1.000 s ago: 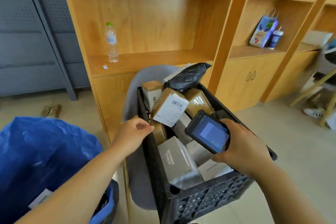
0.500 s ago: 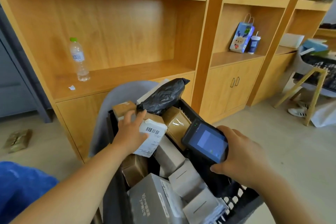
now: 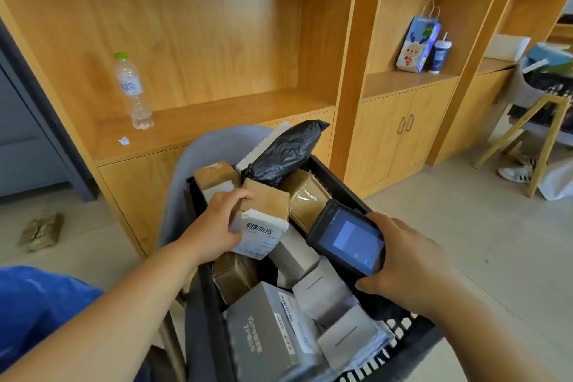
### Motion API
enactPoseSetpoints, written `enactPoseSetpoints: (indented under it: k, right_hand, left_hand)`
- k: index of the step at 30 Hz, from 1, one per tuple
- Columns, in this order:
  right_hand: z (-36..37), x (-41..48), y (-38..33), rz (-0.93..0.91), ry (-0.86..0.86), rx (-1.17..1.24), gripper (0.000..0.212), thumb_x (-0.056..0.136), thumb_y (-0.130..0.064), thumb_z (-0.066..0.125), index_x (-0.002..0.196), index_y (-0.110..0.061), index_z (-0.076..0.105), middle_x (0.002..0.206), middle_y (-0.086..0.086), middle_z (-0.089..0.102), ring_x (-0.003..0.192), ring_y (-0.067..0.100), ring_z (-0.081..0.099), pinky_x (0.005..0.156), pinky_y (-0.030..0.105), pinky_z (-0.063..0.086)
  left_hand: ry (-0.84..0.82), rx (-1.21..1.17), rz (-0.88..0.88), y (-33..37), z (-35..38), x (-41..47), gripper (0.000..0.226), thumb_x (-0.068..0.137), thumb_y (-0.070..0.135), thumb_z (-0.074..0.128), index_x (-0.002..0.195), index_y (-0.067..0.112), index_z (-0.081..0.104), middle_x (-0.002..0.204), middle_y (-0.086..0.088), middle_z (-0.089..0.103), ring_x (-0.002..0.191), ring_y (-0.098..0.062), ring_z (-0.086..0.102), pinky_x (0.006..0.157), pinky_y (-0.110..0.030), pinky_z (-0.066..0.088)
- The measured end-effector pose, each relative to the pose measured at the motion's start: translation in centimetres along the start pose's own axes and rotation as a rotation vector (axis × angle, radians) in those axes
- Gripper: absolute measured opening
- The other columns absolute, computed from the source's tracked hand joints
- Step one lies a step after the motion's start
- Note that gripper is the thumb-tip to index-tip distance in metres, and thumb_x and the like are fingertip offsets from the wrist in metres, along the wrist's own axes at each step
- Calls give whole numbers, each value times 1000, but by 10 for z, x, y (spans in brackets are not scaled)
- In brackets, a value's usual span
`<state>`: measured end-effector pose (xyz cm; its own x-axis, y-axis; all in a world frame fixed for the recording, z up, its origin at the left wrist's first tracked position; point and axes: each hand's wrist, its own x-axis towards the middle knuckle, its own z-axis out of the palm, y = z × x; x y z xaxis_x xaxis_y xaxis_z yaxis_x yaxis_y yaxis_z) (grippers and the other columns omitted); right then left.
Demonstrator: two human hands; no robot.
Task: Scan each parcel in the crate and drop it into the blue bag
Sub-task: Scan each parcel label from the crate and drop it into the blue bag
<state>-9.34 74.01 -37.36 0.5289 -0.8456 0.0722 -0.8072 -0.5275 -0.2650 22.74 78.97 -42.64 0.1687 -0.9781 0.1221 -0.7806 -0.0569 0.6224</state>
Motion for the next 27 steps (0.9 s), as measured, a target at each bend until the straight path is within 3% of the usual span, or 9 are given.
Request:
enactPoseSetpoints:
  k: [3, 6, 8, 12, 16, 20, 22, 25, 27]
  right_hand:
    - [-2, -7, -2, 4, 8, 3, 94, 55, -55, 74, 131, -33, 24, 98, -14, 43, 84, 9, 45, 66, 25, 40]
    - [-4, -13, -5, 6, 10, 4, 92, 55, -56, 75, 129, -34, 25, 96, -14, 42, 83, 10, 46, 64, 25, 39]
    - [-5, -16, -5, 14, 8, 16, 89, 55, -55, 76, 126, -34, 27, 95, -14, 42, 82, 10, 45, 63, 26, 38]
    - [-6, -23, -4, 31, 19, 18, 91, 53, -56, 75, 127, -34, 28, 98, -13, 46, 83, 11, 47, 65, 27, 40]
    - [-10, -27, 0, 43, 46, 23, 94, 51, -57, 75, 130, -33, 30, 99, -14, 47, 83, 10, 47, 64, 27, 40]
    - [-17, -30, 6, 58, 74, 29, 91, 50, -56, 74, 127, -32, 33, 96, -11, 48, 81, 12, 50, 65, 29, 45]
    - [-20, -34, 8, 69, 95, 45, 89, 49, -56, 73, 125, -33, 33, 96, -11, 49, 81, 13, 51, 64, 29, 45]
    - [-21, -41, 9, 82, 116, 70, 90, 48, -57, 72, 125, -35, 32, 97, -12, 49, 81, 13, 50, 62, 28, 41]
    - [-20, -46, 8, 85, 116, 81, 92, 49, -55, 73, 127, -34, 32, 98, -12, 49, 82, 13, 50, 61, 28, 39]
  left_hand:
    - [-18, 122, 70, 6, 2, -9, 68, 80, 12, 72, 107, 59, 31, 144, 5, 20, 118, -19, 47, 87, -30, 46]
    - [-54, 286, 168, 12, 3, -11, 58, 78, 17, 74, 110, 44, 34, 157, 11, -1, 107, -13, 46, 67, -22, 40]
    - [-107, 371, 205, 15, 4, -10, 56, 78, 20, 73, 108, 40, 30, 159, 11, 1, 103, -15, 50, 62, -24, 36]
    - [-85, 488, 255, 23, 8, -8, 56, 76, 32, 73, 115, 33, 33, 147, 4, 22, 107, -25, 50, 75, -31, 43]
    - [91, 231, 118, 35, 5, -9, 60, 71, 44, 74, 115, 45, 33, 123, 2, 31, 108, -22, 43, 84, -32, 42]
    - [234, -132, -24, 54, -7, -13, 60, 66, 57, 70, 112, 65, 33, 127, 6, 31, 107, -15, 43, 84, -32, 40]
    - [290, -221, -52, 61, -10, -17, 62, 61, 63, 67, 113, 65, 34, 129, 7, 35, 109, -12, 43, 83, -29, 38]
    - [257, -276, -111, 64, -2, -34, 68, 63, 63, 72, 120, 61, 34, 128, 6, 37, 111, -13, 43, 79, -26, 39]
    - [207, -275, -132, 64, 10, -49, 70, 64, 62, 74, 121, 58, 33, 128, 3, 42, 113, -17, 46, 86, -34, 45]
